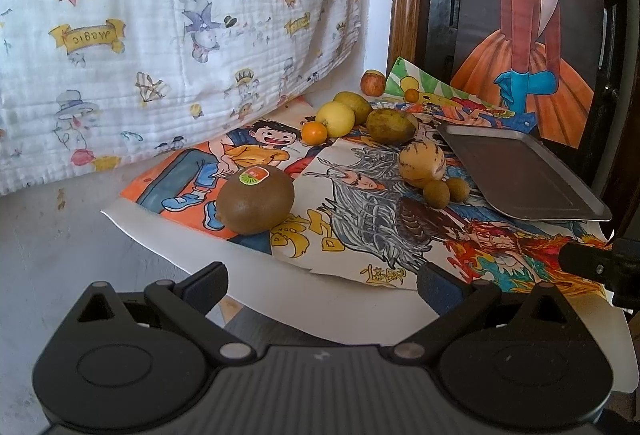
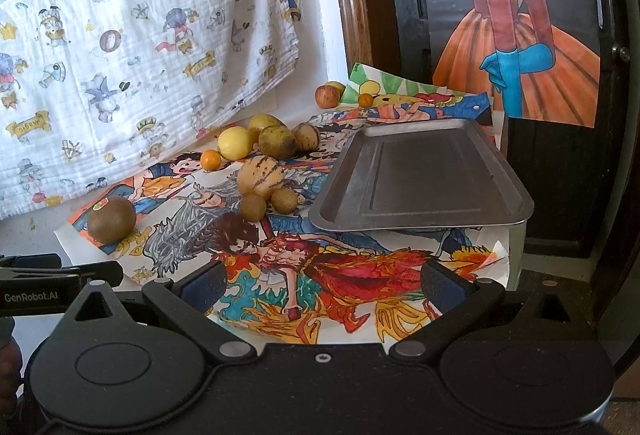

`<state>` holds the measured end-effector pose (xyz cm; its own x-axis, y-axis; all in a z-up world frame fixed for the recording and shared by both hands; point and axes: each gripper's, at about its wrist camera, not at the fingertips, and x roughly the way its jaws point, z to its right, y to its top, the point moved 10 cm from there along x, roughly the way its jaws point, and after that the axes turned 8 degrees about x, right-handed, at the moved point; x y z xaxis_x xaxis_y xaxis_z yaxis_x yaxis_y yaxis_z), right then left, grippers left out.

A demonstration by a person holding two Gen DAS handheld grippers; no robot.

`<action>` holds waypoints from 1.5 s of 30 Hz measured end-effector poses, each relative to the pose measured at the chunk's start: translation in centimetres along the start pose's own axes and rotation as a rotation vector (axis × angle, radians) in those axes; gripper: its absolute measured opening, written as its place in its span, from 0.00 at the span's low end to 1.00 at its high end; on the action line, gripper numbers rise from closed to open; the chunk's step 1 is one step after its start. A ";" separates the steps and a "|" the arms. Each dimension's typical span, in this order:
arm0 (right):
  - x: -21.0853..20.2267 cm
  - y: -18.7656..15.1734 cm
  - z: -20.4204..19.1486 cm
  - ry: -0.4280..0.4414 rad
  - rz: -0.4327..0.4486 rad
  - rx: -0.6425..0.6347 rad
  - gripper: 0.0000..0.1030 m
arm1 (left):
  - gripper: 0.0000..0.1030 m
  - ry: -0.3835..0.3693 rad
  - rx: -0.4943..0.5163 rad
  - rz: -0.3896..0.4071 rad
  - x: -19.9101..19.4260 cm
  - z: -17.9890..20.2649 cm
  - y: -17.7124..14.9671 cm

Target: Organize fruits

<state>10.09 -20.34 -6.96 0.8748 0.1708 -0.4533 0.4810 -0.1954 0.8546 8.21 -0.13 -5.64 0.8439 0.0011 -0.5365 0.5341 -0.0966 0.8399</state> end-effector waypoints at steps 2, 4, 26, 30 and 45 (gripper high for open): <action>0.0 0.0 0.0 0.002 -0.003 -0.001 1.00 | 1.00 0.005 -0.008 0.006 -0.2 -0.1 0.0; 0.4 -0.6 -0.3 0.009 -0.010 -0.005 1.00 | 1.00 0.012 -0.026 0.013 0.4 -0.7 0.4; 8.0 2.7 -6.5 0.247 -0.181 -0.100 0.89 | 1.00 0.084 -0.164 -0.026 5.6 -5.7 3.4; 10.0 2.3 -6.7 0.249 -0.227 -0.066 0.78 | 0.99 0.070 -0.162 -0.048 7.0 -5.6 3.5; 14.0 2.6 -7.2 0.177 -0.243 -0.043 0.44 | 0.80 0.038 -0.139 -0.077 9.2 -5.0 3.2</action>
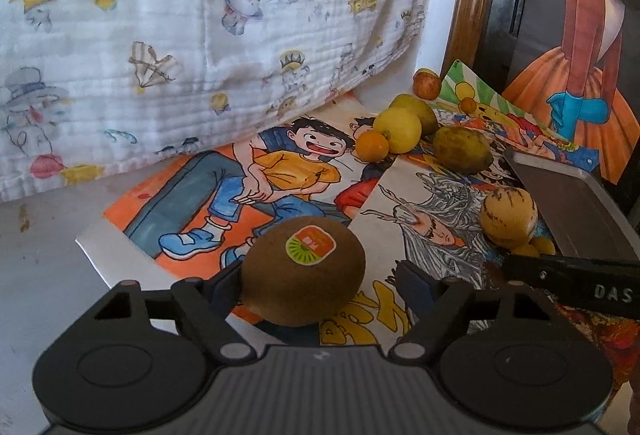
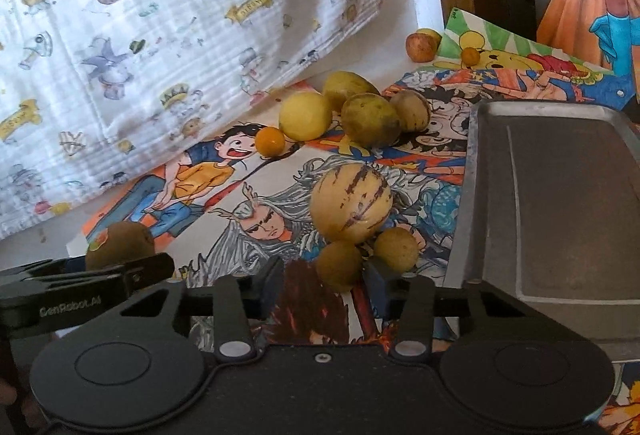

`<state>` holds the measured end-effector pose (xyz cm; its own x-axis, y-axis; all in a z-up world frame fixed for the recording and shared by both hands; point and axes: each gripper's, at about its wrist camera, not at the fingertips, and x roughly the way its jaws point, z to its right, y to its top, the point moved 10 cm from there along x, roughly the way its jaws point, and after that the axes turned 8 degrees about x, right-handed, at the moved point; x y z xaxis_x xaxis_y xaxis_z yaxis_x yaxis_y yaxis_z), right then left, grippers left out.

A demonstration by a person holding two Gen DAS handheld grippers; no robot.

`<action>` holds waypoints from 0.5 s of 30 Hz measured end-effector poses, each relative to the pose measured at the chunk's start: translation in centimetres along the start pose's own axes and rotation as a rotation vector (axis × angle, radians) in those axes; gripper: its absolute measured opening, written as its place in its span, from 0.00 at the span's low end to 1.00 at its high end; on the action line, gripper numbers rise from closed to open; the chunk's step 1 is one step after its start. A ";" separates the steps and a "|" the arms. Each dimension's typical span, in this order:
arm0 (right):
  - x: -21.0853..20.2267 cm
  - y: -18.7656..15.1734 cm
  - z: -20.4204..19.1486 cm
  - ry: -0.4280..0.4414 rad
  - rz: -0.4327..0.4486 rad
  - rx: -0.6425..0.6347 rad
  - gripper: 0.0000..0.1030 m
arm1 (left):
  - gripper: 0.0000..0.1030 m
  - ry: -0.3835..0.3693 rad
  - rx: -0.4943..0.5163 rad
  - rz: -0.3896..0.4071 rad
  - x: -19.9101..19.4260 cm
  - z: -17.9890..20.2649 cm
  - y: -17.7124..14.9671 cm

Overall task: Organize fruits
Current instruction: 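Close the left gripper on the brown kiwi while the right gripper grasps a small brown fruit, then carry the kiwi into the metal tray and open the left gripper while the right drops its fruit there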

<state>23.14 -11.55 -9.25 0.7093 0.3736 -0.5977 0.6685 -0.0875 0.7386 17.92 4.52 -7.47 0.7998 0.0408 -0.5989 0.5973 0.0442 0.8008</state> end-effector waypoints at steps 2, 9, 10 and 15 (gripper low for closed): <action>0.2 0.0 0.0 -0.006 0.004 0.003 0.41 | 0.79 0.003 -0.002 0.003 0.0 -0.1 0.0; 0.6 -0.3 -0.7 0.006 0.004 -0.012 0.28 | 0.68 0.029 0.009 0.007 0.1 -0.5 0.1; 0.6 -0.3 -0.8 0.008 0.005 -0.015 0.28 | 0.65 0.039 0.015 0.008 0.1 -0.6 0.1; 0.5 -0.5 -1.0 0.016 0.013 -0.024 0.27 | 0.64 0.048 0.022 0.008 0.1 -0.6 0.1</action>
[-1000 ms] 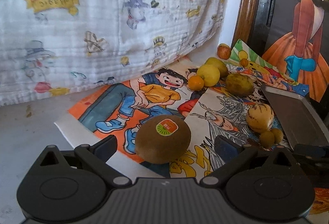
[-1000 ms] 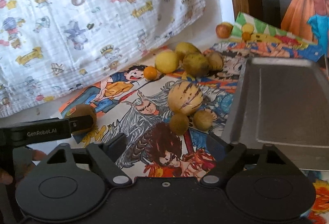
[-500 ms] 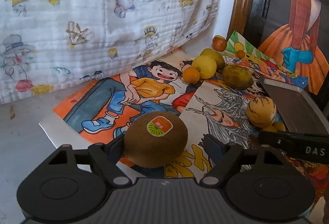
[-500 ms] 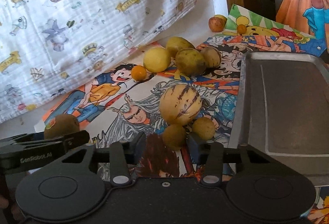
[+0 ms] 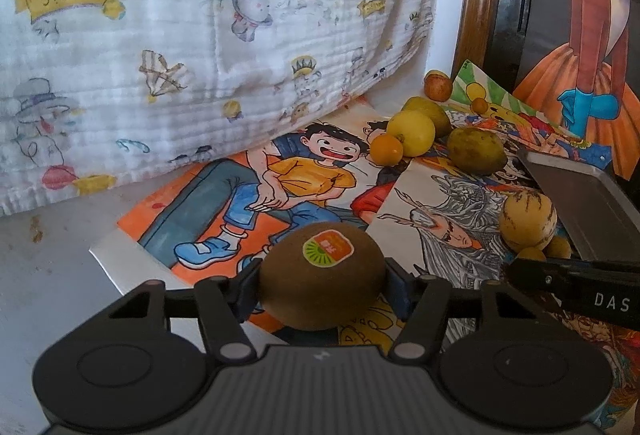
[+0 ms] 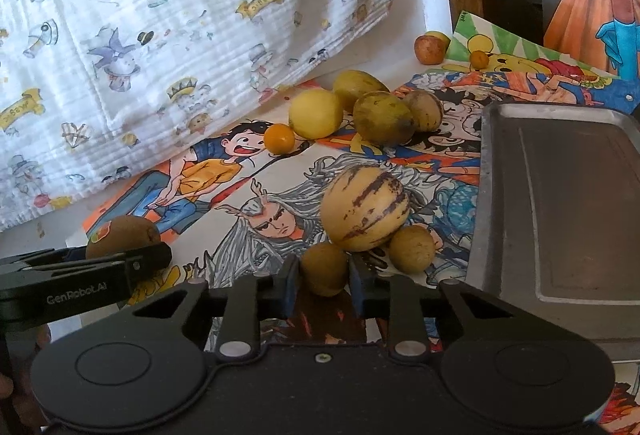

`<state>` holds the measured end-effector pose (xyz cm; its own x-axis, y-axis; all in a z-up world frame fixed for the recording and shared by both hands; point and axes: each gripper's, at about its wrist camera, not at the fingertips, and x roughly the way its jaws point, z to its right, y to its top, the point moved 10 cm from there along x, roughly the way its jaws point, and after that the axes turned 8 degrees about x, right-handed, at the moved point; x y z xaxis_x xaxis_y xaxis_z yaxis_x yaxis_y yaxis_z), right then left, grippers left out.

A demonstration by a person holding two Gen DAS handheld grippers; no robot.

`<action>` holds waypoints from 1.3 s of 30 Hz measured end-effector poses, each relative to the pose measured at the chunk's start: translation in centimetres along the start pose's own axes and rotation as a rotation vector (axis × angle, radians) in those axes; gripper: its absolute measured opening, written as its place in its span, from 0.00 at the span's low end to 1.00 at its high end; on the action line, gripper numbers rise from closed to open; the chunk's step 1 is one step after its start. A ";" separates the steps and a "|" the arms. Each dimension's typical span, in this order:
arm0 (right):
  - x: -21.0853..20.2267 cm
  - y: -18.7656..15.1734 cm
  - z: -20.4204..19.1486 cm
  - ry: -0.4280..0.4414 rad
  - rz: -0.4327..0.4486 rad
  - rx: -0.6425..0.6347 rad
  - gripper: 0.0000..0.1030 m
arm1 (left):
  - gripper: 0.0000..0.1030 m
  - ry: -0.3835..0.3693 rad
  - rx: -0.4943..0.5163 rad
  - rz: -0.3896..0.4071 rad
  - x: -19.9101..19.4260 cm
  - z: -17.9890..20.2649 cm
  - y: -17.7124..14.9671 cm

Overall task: Organize fruits
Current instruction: 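Carry the kiwi into the metal tray and open the left gripper while the right drops its fruit there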

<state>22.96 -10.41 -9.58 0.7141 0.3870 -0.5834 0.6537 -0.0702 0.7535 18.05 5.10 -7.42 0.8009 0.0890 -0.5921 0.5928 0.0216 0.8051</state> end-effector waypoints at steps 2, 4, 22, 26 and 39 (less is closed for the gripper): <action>-0.1 -0.1 -0.1 0.012 0.001 0.004 0.27 | 0.64 0.003 -0.003 -0.004 -0.1 0.0 0.0; -0.4 -0.2 -0.2 0.028 0.002 0.010 0.27 | 0.64 -0.006 -0.014 -0.011 -0.3 0.1 -0.1; -9.2 2.6 1.8 0.161 0.133 0.106 0.27 | 0.64 -0.164 -0.028 0.072 -4.3 5.3 4.7; -11.5 5.3 3.8 0.157 0.177 0.089 0.27 | 0.64 -0.208 -0.006 0.103 -4.8 7.7 7.2; -10.2 15.1 13.7 0.043 0.226 -0.014 0.27 | 0.64 -0.348 0.021 0.111 0.6 16.2 14.0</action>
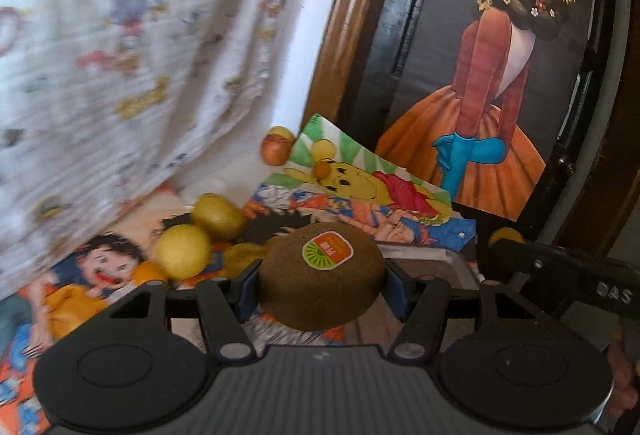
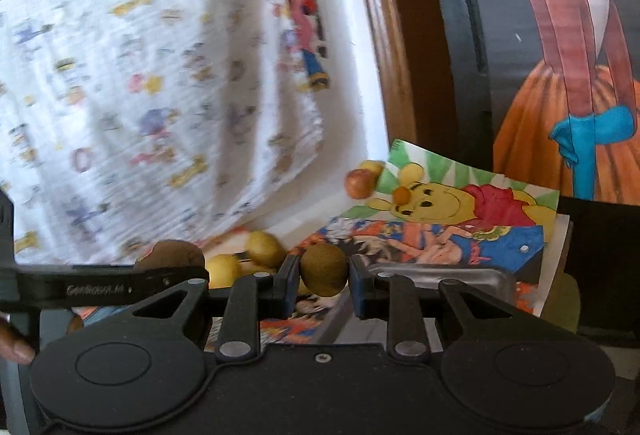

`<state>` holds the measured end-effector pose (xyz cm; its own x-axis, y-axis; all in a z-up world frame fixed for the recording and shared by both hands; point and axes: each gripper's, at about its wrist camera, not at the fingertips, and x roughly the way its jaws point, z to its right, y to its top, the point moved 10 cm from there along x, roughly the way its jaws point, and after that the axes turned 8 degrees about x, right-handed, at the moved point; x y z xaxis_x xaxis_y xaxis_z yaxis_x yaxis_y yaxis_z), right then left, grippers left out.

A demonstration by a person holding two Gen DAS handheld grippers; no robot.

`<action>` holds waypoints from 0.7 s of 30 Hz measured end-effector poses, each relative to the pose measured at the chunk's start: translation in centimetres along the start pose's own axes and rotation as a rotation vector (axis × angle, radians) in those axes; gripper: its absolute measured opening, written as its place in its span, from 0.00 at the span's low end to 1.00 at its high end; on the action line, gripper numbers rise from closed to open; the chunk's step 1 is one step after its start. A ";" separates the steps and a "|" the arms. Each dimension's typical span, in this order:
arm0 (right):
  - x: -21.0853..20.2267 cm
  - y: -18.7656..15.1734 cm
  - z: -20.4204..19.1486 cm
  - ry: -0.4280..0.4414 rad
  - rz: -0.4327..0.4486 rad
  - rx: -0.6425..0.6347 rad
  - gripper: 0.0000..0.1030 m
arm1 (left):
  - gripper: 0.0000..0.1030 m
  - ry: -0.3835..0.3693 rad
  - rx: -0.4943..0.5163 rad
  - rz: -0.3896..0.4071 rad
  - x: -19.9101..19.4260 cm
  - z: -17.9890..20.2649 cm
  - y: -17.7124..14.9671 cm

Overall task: Organize fruits
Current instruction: 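Carry the kiwi into the metal tray and open the left gripper while the right drops its fruit there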

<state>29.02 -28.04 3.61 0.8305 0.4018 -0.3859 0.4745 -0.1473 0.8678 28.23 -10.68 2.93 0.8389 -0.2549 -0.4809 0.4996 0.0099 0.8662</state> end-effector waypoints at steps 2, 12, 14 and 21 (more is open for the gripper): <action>1.8 0.6 1.3 0.001 -0.027 0.025 0.27 | 0.64 -0.017 0.002 -0.008 1.9 0.7 0.3; 10.4 -1.7 7.2 -0.106 -0.189 0.002 0.27 | 0.64 -0.079 0.048 -0.123 9.7 3.4 -2.0; 11.6 -2.5 8.0 -0.124 -0.215 -0.014 0.27 | 0.64 -0.091 0.060 -0.151 10.7 3.9 -2.7; 13.6 -4.3 9.4 -0.146 -0.268 -0.033 0.27 | 0.64 -0.098 0.114 -0.216 12.6 4.6 -4.4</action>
<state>41.06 -30.46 -8.36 0.7116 0.2877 -0.6410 0.6744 -0.0236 0.7380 35.62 -18.39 -6.29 0.6881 -0.3315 -0.6455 0.6322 -0.1628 0.7575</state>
